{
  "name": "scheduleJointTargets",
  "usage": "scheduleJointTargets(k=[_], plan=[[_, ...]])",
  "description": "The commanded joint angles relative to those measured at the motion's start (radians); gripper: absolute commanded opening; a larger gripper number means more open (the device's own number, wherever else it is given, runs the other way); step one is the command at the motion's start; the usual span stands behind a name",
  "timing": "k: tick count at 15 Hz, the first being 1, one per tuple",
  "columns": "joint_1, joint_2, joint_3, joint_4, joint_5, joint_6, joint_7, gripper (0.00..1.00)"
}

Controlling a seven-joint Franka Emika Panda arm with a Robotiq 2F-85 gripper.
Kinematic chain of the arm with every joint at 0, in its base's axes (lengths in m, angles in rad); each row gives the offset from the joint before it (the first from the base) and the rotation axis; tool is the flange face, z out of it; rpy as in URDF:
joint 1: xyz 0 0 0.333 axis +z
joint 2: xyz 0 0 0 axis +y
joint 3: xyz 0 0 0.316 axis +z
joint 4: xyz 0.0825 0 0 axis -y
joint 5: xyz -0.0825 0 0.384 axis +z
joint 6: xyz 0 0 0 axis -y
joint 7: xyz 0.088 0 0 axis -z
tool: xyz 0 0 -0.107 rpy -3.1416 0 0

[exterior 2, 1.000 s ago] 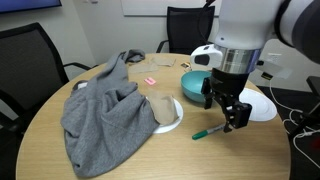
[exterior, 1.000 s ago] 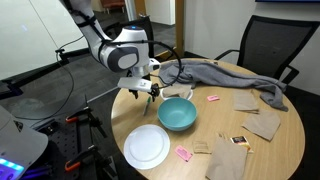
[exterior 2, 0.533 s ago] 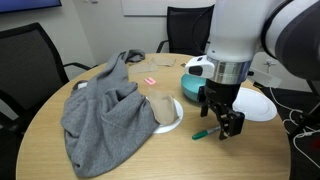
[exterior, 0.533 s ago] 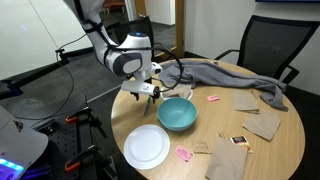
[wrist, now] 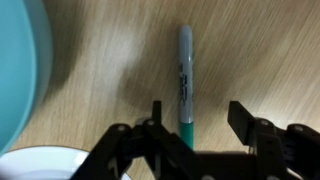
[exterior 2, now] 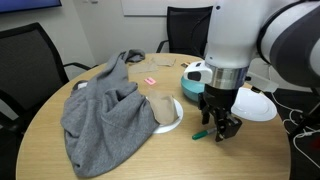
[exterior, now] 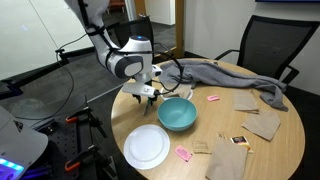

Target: Put the marker in the bowl

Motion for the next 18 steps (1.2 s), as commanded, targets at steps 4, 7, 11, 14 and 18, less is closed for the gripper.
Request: scheduleJointTargets(k=[4, 7, 11, 14, 18], plan=[[-0.002, 0.015, 0.004, 0.013, -0.021, -0.007, -0.012, 0.43], [0.006, 0.015, -0.001, 0.016, -0.026, -0.011, -0.007, 0.16], [0.028, -0.007, -0.013, 0.003, -0.031, -0.010, 0.009, 0.02], [0.050, -0.055, -0.027, -0.023, -0.022, -0.011, 0.046, 0.04], [0.075, -0.144, -0.052, -0.055, -0.014, -0.020, 0.117, 0.04]])
